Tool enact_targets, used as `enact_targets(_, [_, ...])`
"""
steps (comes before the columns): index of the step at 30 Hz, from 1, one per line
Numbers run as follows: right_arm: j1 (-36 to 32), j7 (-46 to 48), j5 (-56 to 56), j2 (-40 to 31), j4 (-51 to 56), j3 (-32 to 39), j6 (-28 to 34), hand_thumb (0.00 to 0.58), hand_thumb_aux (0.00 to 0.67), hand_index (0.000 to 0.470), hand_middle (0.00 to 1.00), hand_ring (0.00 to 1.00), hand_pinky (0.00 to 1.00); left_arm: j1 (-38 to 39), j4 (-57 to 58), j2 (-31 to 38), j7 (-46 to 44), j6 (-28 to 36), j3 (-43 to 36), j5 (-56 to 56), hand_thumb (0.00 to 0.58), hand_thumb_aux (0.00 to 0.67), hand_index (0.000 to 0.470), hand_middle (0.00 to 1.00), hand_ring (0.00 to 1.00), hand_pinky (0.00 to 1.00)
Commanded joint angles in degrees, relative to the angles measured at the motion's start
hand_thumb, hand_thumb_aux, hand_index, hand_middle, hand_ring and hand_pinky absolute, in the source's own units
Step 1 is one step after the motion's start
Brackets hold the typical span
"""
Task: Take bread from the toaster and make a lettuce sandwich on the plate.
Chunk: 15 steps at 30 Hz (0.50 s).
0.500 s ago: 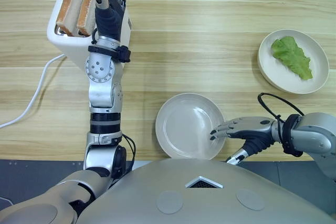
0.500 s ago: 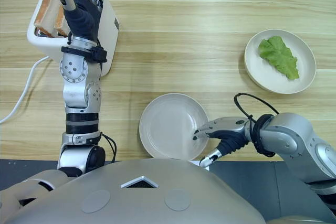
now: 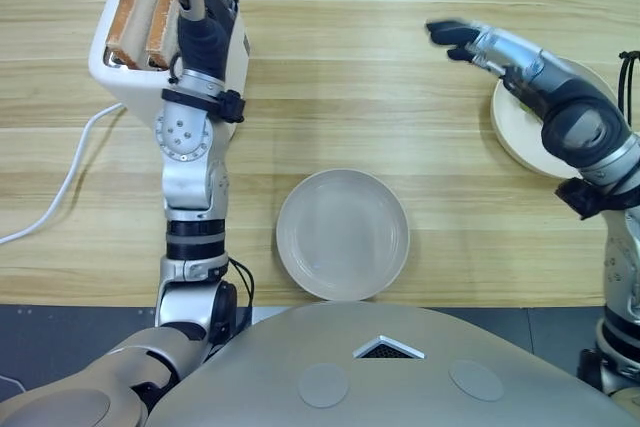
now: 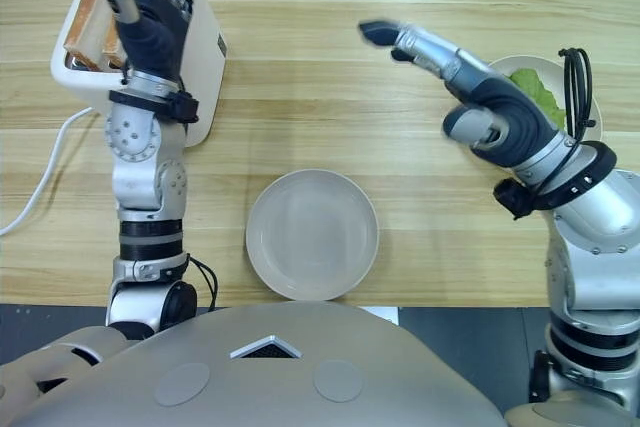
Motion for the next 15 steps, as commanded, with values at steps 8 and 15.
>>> enact_targets(8, [3.68,-24.82,-13.58,20.86,3.80,14.09,4.58,0.000,0.000,0.000,0.00,0.00,0.00,14.05,-22.93,27.47,-10.63,5.04,16.40,26.25,0.000,0.000,0.000,0.00,0.00,0.00])
enact_targets(15, [8.04,-24.71,-20.96,19.89,6.53,19.29,-1.11,0.000,0.000,0.000,0.00,0.00,0.00,19.97,-7.85,37.67,-5.65,0.33,24.13,43.39,0.000,0.000,0.000,0.00,0.00,0.00])
